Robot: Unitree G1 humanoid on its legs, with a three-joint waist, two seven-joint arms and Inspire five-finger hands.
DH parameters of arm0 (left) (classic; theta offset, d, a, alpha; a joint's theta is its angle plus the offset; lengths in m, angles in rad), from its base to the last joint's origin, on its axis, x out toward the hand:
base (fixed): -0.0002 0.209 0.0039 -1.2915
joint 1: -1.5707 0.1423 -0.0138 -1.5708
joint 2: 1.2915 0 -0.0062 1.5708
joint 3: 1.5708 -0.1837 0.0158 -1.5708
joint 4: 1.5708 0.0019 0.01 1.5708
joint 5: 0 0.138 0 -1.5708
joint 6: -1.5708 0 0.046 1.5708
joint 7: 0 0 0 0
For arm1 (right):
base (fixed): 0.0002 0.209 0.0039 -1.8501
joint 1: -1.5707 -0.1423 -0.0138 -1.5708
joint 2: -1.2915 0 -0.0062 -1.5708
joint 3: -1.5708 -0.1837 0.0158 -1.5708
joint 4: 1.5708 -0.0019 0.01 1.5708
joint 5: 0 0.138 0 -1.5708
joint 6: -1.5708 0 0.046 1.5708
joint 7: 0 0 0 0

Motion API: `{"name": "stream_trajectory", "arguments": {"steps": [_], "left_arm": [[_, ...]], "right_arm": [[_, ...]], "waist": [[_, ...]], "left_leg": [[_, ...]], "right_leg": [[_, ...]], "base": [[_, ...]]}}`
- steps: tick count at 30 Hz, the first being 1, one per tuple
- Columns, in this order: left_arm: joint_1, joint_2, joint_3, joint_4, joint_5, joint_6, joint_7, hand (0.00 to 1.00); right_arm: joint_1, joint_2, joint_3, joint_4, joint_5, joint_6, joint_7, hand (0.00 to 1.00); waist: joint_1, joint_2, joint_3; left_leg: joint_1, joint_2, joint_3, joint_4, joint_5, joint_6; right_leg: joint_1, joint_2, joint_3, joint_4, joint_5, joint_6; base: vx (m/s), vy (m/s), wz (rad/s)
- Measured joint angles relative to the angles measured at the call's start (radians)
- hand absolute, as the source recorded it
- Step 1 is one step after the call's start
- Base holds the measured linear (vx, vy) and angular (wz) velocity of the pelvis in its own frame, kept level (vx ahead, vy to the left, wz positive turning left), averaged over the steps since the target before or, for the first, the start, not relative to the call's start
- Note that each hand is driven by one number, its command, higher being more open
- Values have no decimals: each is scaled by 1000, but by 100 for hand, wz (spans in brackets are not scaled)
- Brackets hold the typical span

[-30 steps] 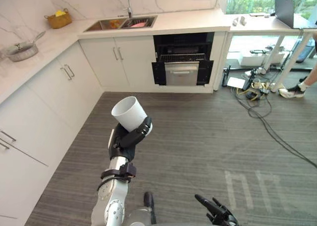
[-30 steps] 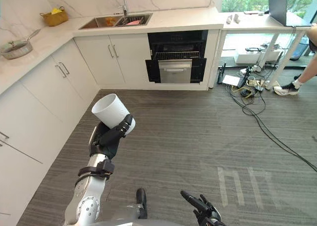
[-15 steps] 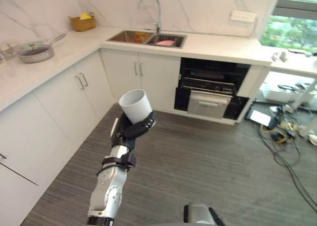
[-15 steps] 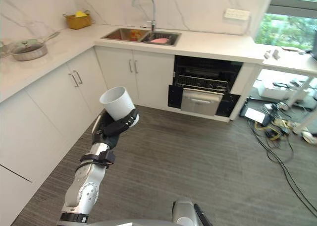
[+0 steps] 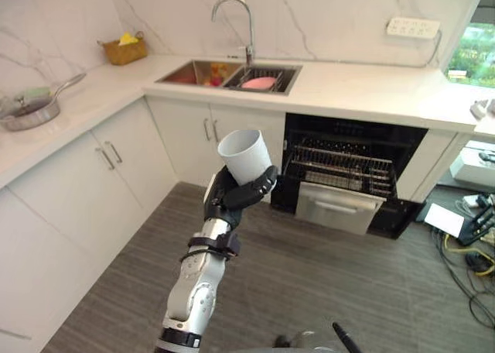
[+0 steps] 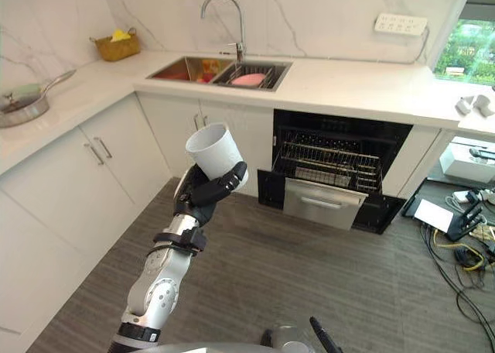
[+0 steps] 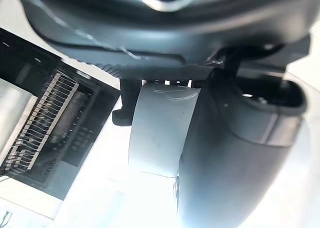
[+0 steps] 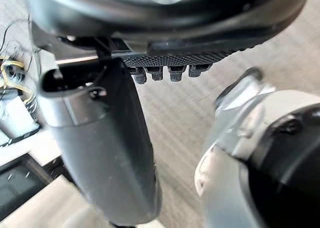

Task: Walk over to the sink, pick up the cup, carry it to the dishwasher, place the cup inside the dishwasher, then close the dishwasher door

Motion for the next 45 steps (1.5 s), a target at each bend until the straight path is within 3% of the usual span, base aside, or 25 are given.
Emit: {"name": "stream_trajectory", "arguments": {"steps": [1, 4, 6, 8, 10, 11, 12, 14, 16, 18, 20, 22, 24, 25, 26, 27, 29, 32, 34, 36, 39, 42, 43, 44, 45], "left_arm": [[0, 0, 1, -14, -2, 1, 0, 0], [34, 0, 29, -85, -5, 0, -15, 0], [83, 5, 47, -109, -4, -17, -17, 0], [97, 5, 43, -100, -4, -25, -17, 0], [96, 6, 35, -25, -4, -31, -34, 0], [96, 6, 20, 17, -6, -31, -39, 0], [96, 6, 10, 36, -10, -31, -44, 0], [89, 48, 11, 65, -10, -34, -44, 0], [64, 75, 11, 96, -6, -34, -15, 0], [16, 91, 12, 126, 2, -34, 20, 0], [-28, 95, 26, 118, 23, -38, 64, 0], [-42, 96, 47, 110, 23, -53, 118, 0], [-71, 116, 56, 108, 20, -72, 163, 0], [-80, 134, 65, 108, 20, -80, 170, 0], [-83, 136, 92, 108, 20, -85, 170, 0], [-76, 120, 109, 109, 21, -82, 178, 0], [-63, 92, 114, 109, 21, -61, 192, 0], [-47, 34, 71, 82, 22, -54, 202, 0], [-46, 46, 36, 68, 23, -54, 196, 0], [-46, 53, 37, 69, 23, -56, 184, 0], [-47, 60, 48, 70, 23, -63, 172, 0], [-47, 61, 57, 89, 23, -67, 159, 0], [-48, 54, 56, 118, 23, -67, 145, 0], [-58, 47, 50, 143, 23, -67, 136, 0], [-65, 46, 45, 157, 23, -66, 130, 0]], "right_arm": [[0, -4, 14, -15, 1, -6, 11, 100], [-53, -10, 78, -61, 37, -13, 35, 100], [-117, -33, 184, -103, 39, -34, 40, 100], [-151, -49, 204, -105, 38, -46, 49, 100], [-173, -52, 206, -92, 38, -49, 33, 100], [-160, -63, 203, -76, 39, -53, 23, 100], [-157, -85, 199, -40, 38, -54, 19, 100], [-158, -68, 180, 34, 37, -45, 8, 100], [-126, -43, 158, 70, 38, -37, -5, 100], [-81, -25, 142, 84, 43, -36, -12, 100], [-19, -12, 146, 85, 58, -50, -6, 100], [0, -6, 157, 75, 63, -60, -6, 100], [6, -1, 166, 26, 70, -74, -11, 100], [7, 5, 172, 4, 71, -76, -11, 100], [11, 12, 186, -10, 68, -89, -12, 100], [9, 7, 190, -16, 55, -90, -21, 100], [7, -1, 193, -46, 49, -85, -55, 100], [16, -22, 166, -74, -12, -69, -67, 100], [10, -27, 149, -82, -22, -72, -77, 100], [-5, -31, 113, -78, -22, -75, -76, 100], [-29, -53, 79, -38, -34, -74, -75, 100], [-53, -100, 58, 31, -61, -62, -74, 100], [-47, -111, 25, 36, -58, -61, -74, 100], [-38, -116, -6, 38, -40, -64, -75, 100], [-30, -116, -20, 41, -26, -67, -75, 100]], "waist": [[19, 0, -1], [69, -6, -12], [77, -11, -29], [76, -11, -40], [70, -18, -48], [65, -16, -63], [66, -5, -73], [38, -64, -87], [27, -85, -89], [17, -90, -87], [-13, -79, -66], [-26, -71, -65], [-44, -55, -74], [-46, -60, -75], [-47, -97, -75], [-48, -107, -74], [-48, -69, -45], [-22, -13, -19], [-21, -15, -23], [-18, -32, -34], [-20, -44, -42], [-15, -40, -46], [-20, -27, -57], [-33, -9, -69], [-39, 0, -75]], "left_leg": [[-47, 8, 42, -56, -66, 28], [-74, 22, 144, -480, -179, 20], [5, -48, 109, -1051, -155, -34], [0, -66, 101, -1152, -140, -57], [22, -105, 163, -1180, -100, -52], [51, -155, 146, -1198, -71, -17], [80, -194, 105, -1213, 14, -2], [112, -257, 122, -1181, -44, 22], [150, -272, 147, -1139, -124, 27], [195, -279, 160, -1092, -199, 33], [301, -288, 193, -1098, -269, 41], [364, -275, 255, -1137, -291, 29], [377, -246, 309, -1141, -316, 9], [389, -228, 353, -1120, -336, -8], [400, -248, 372, -1086, -361, -17], [417, -248, 369, -1048, -386, -26], [366, -164, 347, -789, -419, -38], [160, -14, 203, -263, -287, -1], [86, -9, 166, -239, -314, 17], [48, -54, 156, -477, -356, 12], [65, -110, 50, -851, -337, -2], [114, -136, -62, -1101, -236, -41], [140, -143, -47, -1190, -170, -82], [158, -156, -44, -1263, -50, -84], [158, -161, -40, -1274, -22, -105]], "right_leg": [[40, 1, 12, -36, -4, 5], [75, 13, 79, -82, 1, 20], [66, 11, 159, -69, 2, 13], [49, 4, 178, -58, -20, 28], [84, -30, 199, -29, -43, 65], [96, -55, 215, 1, -74, 111], [94, -72, 242, 54, -111, 144], [89, -149, 260, 130, -127, 162], [86, -178, 273, 213, -93, 167], [40, -204, 261, 391, -33, 159], [-75, -271, 222, 701, 105, 123], [-190, -285, 169, 765, 19, 70], [-273, -229, 83, 581, -31, 96], [-277, -188, -9, 372, 1, 109], [-282, -202, -147, 285, 85, -4], [-263, -204, -179, 286, 34, -52], [-207, -148, -142, 237, 11, -41], [-125, -46, -76, 194, -41, -49], [-99, -35, -32, 186, -59, -43], [-79, -54, 37, 135, -47, -16], [-79, -87, 102, 100, -29, 26], [-86, -123, 197, 99, -29, 68], [-81, -135, 216, 92, -31, 95], [-78, -145, 222, 90, -43, 126], [-78, -150, 221, 91, -51, 142]], "base": [[356, -114, -34], [387, -72, -56], [394, 20, -81], [388, 105, -57], [521, 244, -46], [507, 333, -42], [521, 386, -47], [547, 351, -28], [413, 226, -29], [334, 217, -30], [268, 198, -39], [184, 159, -89], [216, 107, -92], [363, 29, -100], [411, -1, -118], [346, -25, -100], [304, -38, -85], [218, -3, -86], [246, 49, -87], [276, 51, -90], [257, 97, -73], [363, 220, -80], [387, 336, -39], [375, 372, -24], [320, 429, 5]]}}
